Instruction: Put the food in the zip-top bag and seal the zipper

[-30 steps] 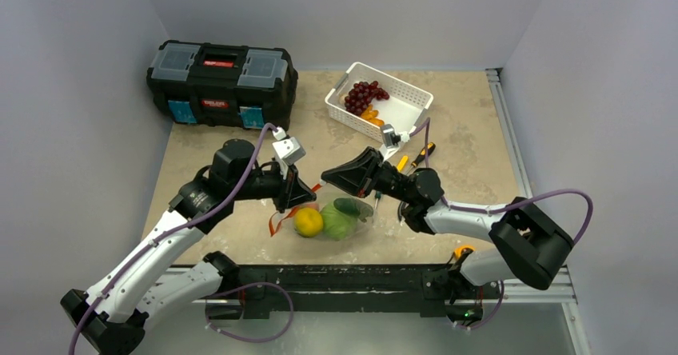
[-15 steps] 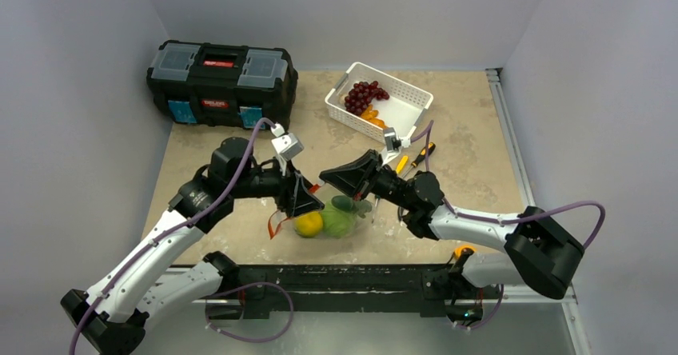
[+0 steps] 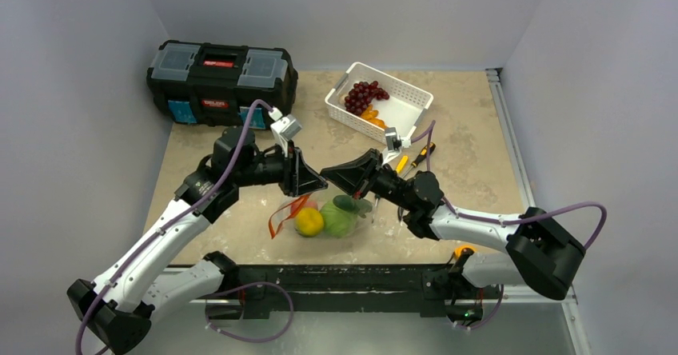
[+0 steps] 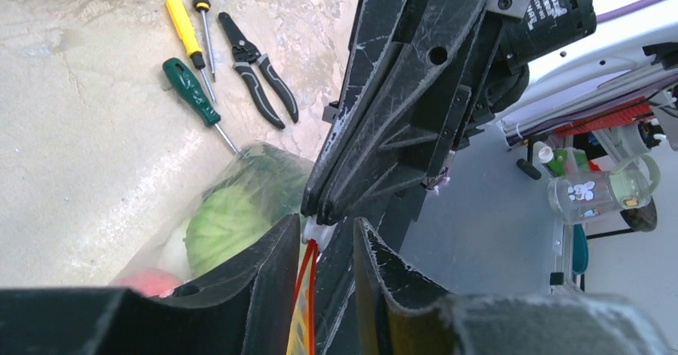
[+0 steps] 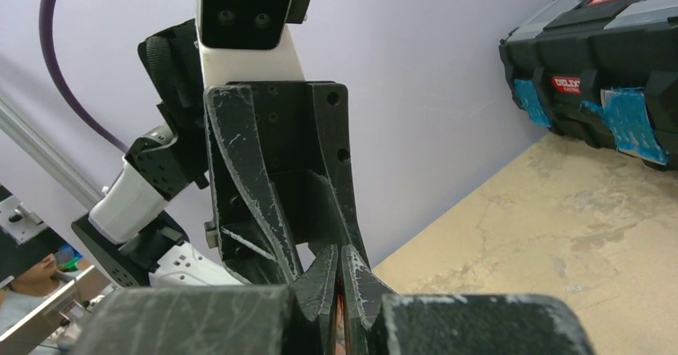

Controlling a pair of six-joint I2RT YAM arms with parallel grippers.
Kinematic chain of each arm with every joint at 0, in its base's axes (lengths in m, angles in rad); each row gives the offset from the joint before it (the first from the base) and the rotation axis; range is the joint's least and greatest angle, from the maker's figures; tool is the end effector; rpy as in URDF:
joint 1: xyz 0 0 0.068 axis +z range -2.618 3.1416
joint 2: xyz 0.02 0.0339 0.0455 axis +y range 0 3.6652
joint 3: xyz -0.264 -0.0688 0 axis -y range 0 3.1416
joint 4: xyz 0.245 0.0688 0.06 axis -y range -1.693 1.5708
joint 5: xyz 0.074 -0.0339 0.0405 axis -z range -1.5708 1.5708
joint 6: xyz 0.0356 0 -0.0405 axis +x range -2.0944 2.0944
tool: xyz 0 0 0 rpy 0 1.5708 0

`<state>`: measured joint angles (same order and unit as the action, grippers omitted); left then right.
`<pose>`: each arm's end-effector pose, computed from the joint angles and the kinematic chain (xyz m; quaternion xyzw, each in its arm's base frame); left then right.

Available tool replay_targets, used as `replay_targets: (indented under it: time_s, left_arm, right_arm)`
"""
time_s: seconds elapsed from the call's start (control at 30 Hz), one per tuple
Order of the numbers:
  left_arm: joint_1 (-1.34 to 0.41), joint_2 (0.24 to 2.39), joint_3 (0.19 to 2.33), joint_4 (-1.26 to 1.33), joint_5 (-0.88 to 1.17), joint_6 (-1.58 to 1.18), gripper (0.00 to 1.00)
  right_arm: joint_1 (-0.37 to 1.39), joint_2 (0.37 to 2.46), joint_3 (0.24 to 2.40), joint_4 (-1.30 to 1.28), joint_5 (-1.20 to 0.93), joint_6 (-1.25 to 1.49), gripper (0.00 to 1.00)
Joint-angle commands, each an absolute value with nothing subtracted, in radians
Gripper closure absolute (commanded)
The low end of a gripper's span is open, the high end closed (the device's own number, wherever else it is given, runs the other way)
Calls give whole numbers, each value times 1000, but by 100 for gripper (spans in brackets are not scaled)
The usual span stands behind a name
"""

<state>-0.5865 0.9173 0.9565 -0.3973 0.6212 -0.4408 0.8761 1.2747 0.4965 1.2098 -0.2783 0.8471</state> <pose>0.1538 -0.1270 0.3566 0.2307 0.7677 -0.4854 0.3492 0.1576 0.2044 0.2820 -0.1245 0.5323 0.6816 0.4863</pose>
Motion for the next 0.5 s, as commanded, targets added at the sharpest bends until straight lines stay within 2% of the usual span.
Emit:
replay_targets:
  time_s: [0.0,0.1,0.2,0.3,0.37,0.47]
  left_arm:
    - [-574,917,979,-294,645,-501,72]
    - [-572,919,973,-273,656,-512,79]
    - [-573,921,970,-278,668,-505,89]
    - [-572,923,957,-286,677,-499,92]
    - [-572,922,950,-293,677,-493,99]
    - [-572,919,952,-333,658,-462,100]
  right_arm:
    - [877,1243,500,1230,-268,825,100]
    - [877,1241,495,1235,-268,823,100]
    - [878,1229,492,1223,-249,818,100]
    - [878,1224,496,1212,-236,820,100]
    - [878,1223,494,1219,-225,828,100]
    - [877,1215,484,1223,-193,823,100]
